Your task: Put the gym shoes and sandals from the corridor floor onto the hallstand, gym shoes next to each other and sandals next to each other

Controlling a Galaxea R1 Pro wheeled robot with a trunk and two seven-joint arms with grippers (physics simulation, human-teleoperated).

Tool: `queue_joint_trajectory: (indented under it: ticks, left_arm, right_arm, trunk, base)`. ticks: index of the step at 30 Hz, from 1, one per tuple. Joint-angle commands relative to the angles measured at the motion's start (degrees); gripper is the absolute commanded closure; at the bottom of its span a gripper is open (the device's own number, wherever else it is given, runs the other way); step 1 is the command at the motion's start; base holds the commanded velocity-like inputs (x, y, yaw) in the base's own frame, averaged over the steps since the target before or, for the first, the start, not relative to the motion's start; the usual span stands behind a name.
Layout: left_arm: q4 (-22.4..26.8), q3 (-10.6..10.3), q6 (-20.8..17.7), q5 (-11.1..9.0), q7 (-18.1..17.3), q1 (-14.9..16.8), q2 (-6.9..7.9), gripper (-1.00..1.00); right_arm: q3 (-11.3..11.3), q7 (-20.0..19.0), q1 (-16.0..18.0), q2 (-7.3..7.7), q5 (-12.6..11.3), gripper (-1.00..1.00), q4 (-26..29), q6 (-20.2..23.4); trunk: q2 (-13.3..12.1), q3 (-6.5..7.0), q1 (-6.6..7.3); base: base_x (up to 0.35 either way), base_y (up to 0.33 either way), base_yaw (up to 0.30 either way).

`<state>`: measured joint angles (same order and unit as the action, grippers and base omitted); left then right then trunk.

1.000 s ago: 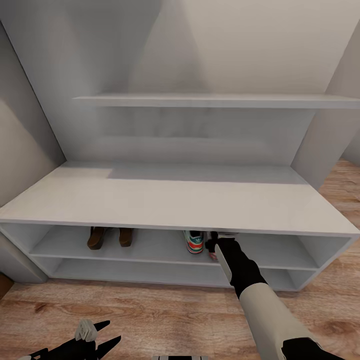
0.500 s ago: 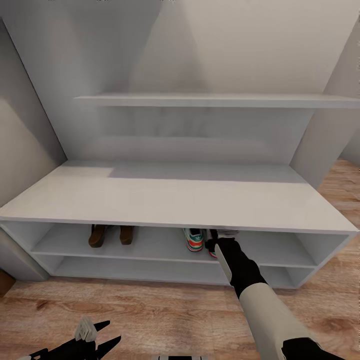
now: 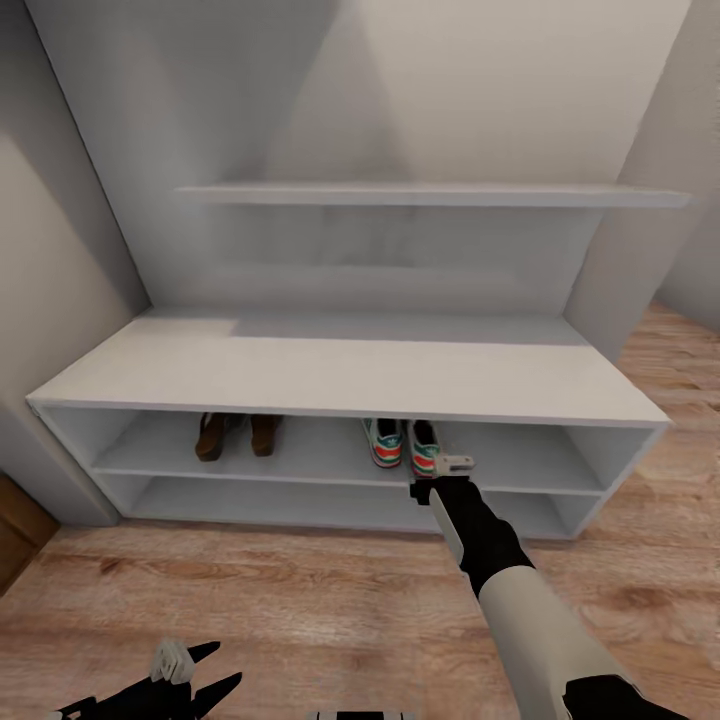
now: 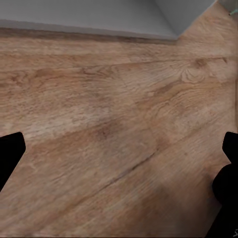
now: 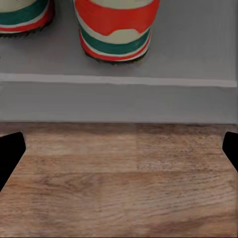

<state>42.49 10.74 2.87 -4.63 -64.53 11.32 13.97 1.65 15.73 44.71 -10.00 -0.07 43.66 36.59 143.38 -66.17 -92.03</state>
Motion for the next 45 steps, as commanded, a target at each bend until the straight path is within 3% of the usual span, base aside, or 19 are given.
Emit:
queue_joint_trajectory:
  ticks: [1, 27, 36, 43, 45]
  left_arm:
    - [-0.04, 0.02, 0.3, -0.04, -0.16, 0.03, 0.01, -1.0]
    - [-0.04, -0.02, 0.85, -0.11, -0.16, 0.02, 0.01, -1.0]
    - [-0.04, -0.02, 0.9, -0.06, -0.28, -0.01, 0.01, -1.0]
    - [-0.04, -0.02, 0.91, -0.1, -0.53, 0.01, 0.01, -1.0]
    - [-0.04, -0.02, 0.91, -0.11, -0.48, 0.0, 0.01, -1.0]
  right_arm:
    - [0.13, 0.26, 0.02, 0.0, -0.02, -1.0, 0.05, 0.32]
    - [0.22, 0.26, 0.02, 0.0, 0.0, -1.0, -0.32, 0.32]
    - [0.28, 0.16, -0.04, 0.0, 0.05, -1.0, -0.68, 0.25]
    - [0.28, -0.07, -0.11, 0.0, 0.02, -1.0, -4.58, 0.09]
    - [0.28, -0.17, -0.14, 0.0, -0.04, -1.0, -9.85, -1.69]
  trunk:
    - [0.02, -0.05, 0.05]
    - [0.02, -0.05, 0.05]
    - [0.02, -0.05, 0.05]
    - [0.02, -0.05, 0.05]
    - [0.02, -0.05, 0.05]
  base:
    - [-0.332, 0.0, 0.0]
    - [-0.331, 0.0, 0.0]
    - [-0.082, 0.0, 0.0]
    - [-0.006, 0.0, 0.0]
    - [-0.001, 0.0, 0.0]
